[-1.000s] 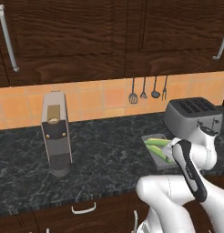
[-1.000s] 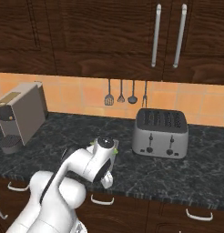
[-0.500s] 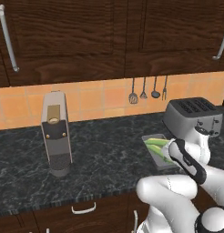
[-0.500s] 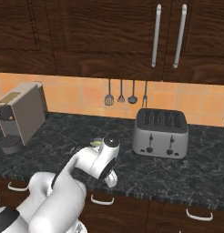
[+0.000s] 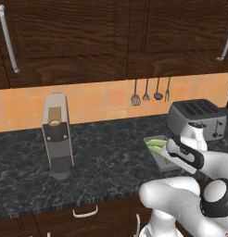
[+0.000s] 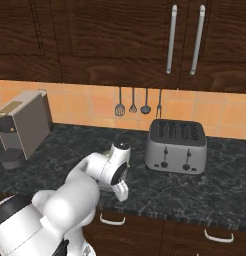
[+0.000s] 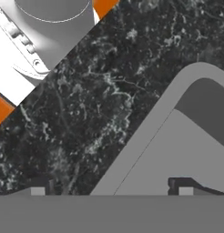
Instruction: Take the meat container that has the shrimp and place it on the second highest rack of the freezer. Then take the vegetable container that has the corns and place it on the highest rack of the freezer.
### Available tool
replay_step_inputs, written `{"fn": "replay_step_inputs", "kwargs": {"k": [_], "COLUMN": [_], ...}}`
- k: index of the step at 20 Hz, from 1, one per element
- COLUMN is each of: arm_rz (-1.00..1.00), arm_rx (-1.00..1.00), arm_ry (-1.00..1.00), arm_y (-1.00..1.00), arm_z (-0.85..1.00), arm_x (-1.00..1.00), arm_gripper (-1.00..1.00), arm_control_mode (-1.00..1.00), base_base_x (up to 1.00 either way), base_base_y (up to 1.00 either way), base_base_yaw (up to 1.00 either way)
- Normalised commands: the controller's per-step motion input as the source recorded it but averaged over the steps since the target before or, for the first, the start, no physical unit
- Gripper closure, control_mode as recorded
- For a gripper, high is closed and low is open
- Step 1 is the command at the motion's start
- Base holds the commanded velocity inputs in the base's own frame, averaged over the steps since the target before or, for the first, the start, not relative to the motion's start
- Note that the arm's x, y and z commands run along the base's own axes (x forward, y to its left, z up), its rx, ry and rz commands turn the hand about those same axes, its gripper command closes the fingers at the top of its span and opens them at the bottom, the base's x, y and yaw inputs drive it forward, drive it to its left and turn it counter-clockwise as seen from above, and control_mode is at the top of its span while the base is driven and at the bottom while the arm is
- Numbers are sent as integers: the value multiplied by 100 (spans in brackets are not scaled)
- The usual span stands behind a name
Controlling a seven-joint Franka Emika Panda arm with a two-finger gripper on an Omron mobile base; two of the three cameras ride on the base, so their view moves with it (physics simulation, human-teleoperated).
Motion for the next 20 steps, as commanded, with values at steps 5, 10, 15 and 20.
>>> {"fn": "replay_step_inputs", "kwargs": {"k": [5,10,15,20], "arm_rz": [0,0,-9,-16], "arm_rx": [0,0,0,0], "arm_ry": [0,-9,0,3], "arm_y": [8,5,-5,-2], "arm_z": [-17,-13,-4,20], "arm_x": [0,0,0,0], "arm_gripper": [100,100,100,100], "arm_control_mode": [-100,-100,-100,-100], "base_base_x": [0,0,0,0], "base_base_y": [0,0,0,0], "base_base_yaw": [0,0,0,0]}}
